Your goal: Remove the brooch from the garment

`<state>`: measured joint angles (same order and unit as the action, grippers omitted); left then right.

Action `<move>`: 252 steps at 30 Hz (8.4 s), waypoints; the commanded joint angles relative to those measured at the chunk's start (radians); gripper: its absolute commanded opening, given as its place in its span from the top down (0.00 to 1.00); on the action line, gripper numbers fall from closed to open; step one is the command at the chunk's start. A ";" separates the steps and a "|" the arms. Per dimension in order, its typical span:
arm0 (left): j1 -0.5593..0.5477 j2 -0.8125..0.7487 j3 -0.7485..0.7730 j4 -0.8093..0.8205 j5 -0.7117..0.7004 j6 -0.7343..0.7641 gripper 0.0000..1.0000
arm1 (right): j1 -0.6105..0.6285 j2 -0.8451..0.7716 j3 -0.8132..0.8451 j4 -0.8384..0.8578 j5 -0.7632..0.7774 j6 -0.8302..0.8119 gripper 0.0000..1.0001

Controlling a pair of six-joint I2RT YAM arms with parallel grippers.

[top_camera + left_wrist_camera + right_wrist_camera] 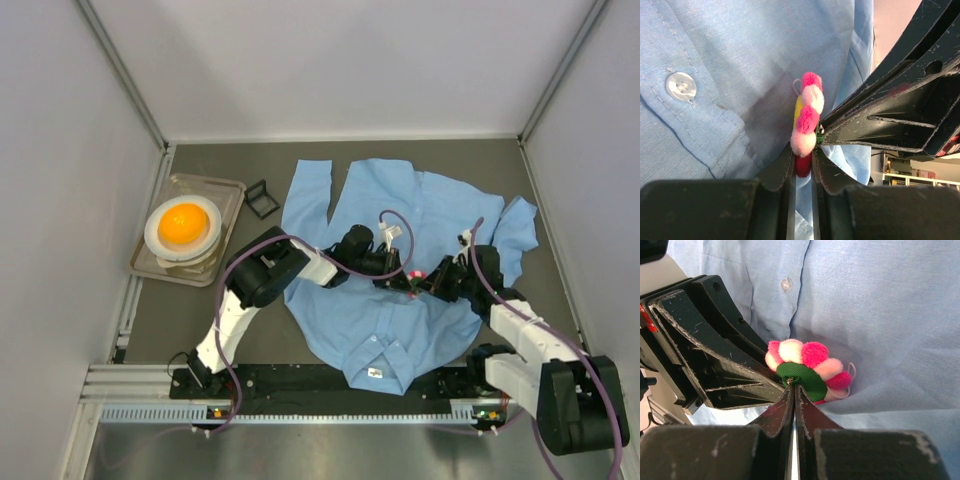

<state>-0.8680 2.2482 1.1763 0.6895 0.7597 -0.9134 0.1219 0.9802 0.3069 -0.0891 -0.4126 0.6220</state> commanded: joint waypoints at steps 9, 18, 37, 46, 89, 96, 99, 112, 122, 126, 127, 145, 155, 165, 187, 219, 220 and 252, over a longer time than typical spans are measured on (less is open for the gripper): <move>-0.037 -0.093 0.077 0.027 0.078 0.016 1.00 | 0.004 -0.128 -0.028 0.114 -0.134 -0.044 1.00; -0.026 -0.122 0.072 -0.132 0.010 0.129 1.00 | 0.004 -0.340 -0.003 -0.112 0.076 -0.028 0.84; -0.100 -0.240 0.106 -0.513 -0.523 0.985 1.00 | 0.004 -0.500 0.115 -0.314 0.293 0.101 0.69; -0.109 -0.265 0.079 -0.452 -0.410 0.822 1.00 | 0.002 -0.479 0.120 -0.333 0.255 0.059 0.68; -0.108 -0.254 0.132 -0.498 -0.431 0.795 1.00 | 0.065 0.054 0.150 -0.061 0.089 -0.041 0.84; -0.108 -0.257 0.129 -0.498 -0.427 0.797 1.00 | 0.073 0.121 0.135 0.003 0.084 -0.033 0.89; -0.108 -0.253 0.131 -0.498 -0.424 0.795 1.00 | 0.078 0.132 0.129 0.015 0.090 -0.030 0.90; -0.092 -0.236 0.111 -0.502 -0.327 0.642 1.00 | 0.078 0.111 0.095 0.080 0.126 -0.001 0.93; -0.011 -0.214 0.134 -0.518 -0.206 0.472 1.00 | 0.079 0.118 0.129 0.104 0.126 0.027 0.94; 0.030 -0.199 0.118 -0.480 -0.136 0.398 1.00 | 0.079 0.136 0.161 0.092 0.127 0.030 0.94; 0.038 -0.196 0.103 -0.460 -0.120 0.381 1.00 | 0.081 0.140 0.167 0.091 0.123 0.030 0.94; 0.123 -0.173 0.043 -0.291 0.009 0.196 1.00 | 0.084 0.117 0.293 -0.089 0.084 -0.090 0.83; 0.169 -0.255 -0.067 -0.193 0.070 0.075 1.00 | 0.160 -0.047 0.247 -0.232 -0.100 -0.194 0.55; 0.169 -0.366 -0.147 -0.159 0.086 0.027 1.00 | 0.249 -0.035 0.239 -0.244 -0.028 -0.203 0.56; 0.170 -0.391 -0.193 -0.077 0.113 -0.038 1.00 | 0.263 -0.032 0.235 -0.205 -0.084 -0.216 0.88; 0.138 -0.398 -0.164 -0.215 0.087 0.082 1.00 | 0.294 0.034 0.308 -0.182 -0.051 -0.159 1.00; 0.136 -0.398 -0.159 -0.229 0.084 0.091 1.00 | 0.294 0.035 0.311 -0.181 -0.051 -0.156 1.00; 0.159 -0.351 -0.228 0.176 0.242 -0.231 1.00 | 0.295 -0.135 0.265 -0.259 -0.130 -0.077 0.43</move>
<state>-0.7139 1.8896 0.9607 0.6971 0.9531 -1.0546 0.4057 0.8795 0.5709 -0.3546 -0.5194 0.5247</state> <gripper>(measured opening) 0.171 0.566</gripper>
